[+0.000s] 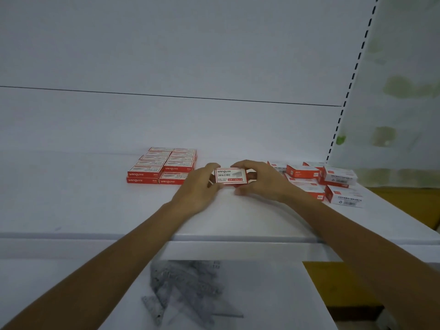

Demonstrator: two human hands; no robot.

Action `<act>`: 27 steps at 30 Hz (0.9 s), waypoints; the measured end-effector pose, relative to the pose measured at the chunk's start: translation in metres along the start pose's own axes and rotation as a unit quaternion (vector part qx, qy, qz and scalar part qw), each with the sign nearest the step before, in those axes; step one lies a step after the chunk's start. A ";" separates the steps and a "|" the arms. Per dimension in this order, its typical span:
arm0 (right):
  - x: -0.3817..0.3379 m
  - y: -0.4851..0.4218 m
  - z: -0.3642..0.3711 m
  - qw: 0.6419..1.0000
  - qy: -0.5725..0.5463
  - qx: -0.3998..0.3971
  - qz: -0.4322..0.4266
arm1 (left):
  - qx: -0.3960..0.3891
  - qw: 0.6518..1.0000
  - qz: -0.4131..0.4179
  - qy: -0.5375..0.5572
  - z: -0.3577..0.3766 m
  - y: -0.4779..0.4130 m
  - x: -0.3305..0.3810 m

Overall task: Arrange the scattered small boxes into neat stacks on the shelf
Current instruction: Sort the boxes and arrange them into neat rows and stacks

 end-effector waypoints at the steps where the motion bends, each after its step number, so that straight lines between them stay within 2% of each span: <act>1: -0.002 0.000 0.000 1.000 0.013 0.010 -0.006 | 0.004 1.000 -0.001 -0.003 0.000 0.000 0.000; 6: -0.011 -0.001 0.000 0.999 0.009 0.049 -0.009 | 0.035 0.999 -0.010 0.024 -0.005 0.002 0.003; 8: -0.010 -0.002 0.001 0.998 -0.040 0.054 0.021 | 0.042 0.999 -0.021 0.011 -0.006 0.004 0.003; 11: -0.016 -0.001 0.004 0.983 -0.171 0.043 0.050 | 0.047 0.997 -0.049 -0.047 -0.009 0.005 0.004; 14: -0.023 0.000 0.006 0.983 -0.175 0.035 0.043 | 0.035 0.992 -0.046 -0.108 -0.012 0.004 0.007; 18: -0.029 0.002 0.005 0.974 -0.223 0.006 0.049 | -0.014 0.994 -0.033 -0.104 -0.017 0.006 0.005; 20: -0.034 0.001 0.006 0.976 -0.210 -0.004 0.060 | -0.005 0.993 -0.014 -0.119 -0.026 0.008 0.003; 23: -0.044 -0.001 0.017 0.975 -0.199 -0.042 0.093 | 0.052 0.997 0.022 -0.061 -0.045 0.007 -0.004; 25: -0.053 -0.003 0.027 0.975 -0.192 -0.060 0.092 | 0.022 0.999 0.040 -0.015 -0.050 0.005 -0.011; 27: -0.062 -0.004 0.033 0.981 -0.170 -0.047 0.077 | 0.023 0.999 0.026 0.028 -0.056 0.006 -0.020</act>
Point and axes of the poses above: each hand's wrist, its own y-axis away from the middle knuckle, its own z-axis out of the palm, x = y × z, the point moved 5 cm from there along -y, towards the middle knuckle, and after that the axes turned 13 degrees about z, right-handed, at the moved point
